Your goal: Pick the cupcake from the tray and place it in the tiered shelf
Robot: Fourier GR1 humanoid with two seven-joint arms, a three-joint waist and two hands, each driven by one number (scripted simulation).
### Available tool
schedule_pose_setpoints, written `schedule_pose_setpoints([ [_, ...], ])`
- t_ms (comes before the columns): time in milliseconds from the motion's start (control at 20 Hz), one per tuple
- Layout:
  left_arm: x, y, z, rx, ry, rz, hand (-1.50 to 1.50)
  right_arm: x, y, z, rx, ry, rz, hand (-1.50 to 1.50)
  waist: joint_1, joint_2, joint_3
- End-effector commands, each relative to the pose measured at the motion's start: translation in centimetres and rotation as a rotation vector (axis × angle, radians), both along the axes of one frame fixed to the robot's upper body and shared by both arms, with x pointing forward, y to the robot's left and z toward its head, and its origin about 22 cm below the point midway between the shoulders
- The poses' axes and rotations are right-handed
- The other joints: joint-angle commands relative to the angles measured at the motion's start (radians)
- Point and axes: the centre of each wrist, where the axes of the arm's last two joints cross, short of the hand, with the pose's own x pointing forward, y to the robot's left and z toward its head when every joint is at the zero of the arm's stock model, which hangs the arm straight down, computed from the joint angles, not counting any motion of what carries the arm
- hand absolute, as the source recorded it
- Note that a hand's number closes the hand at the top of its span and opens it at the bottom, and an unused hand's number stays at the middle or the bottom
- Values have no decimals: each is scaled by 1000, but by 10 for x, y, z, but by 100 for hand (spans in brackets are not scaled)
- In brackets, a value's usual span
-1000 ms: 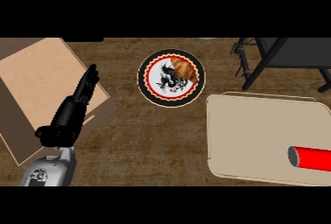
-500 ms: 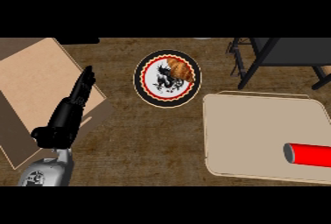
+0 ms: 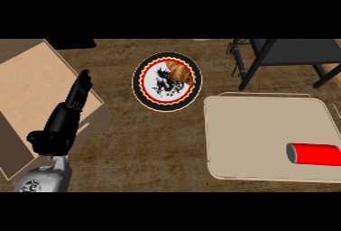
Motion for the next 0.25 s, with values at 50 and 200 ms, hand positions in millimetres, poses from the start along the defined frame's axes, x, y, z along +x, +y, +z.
schedule_pose_setpoints([
  [50, -18, 2, -45, -30, 158, 34, 0, -60, -38, 0, -38, 91, 39, -150, -25, 12, -12],
  [200, -11, 7, -46, -31, 171, 19, 0, -84, -53, -4, 16, 62, 59, -150, -23, 15, -13],
])
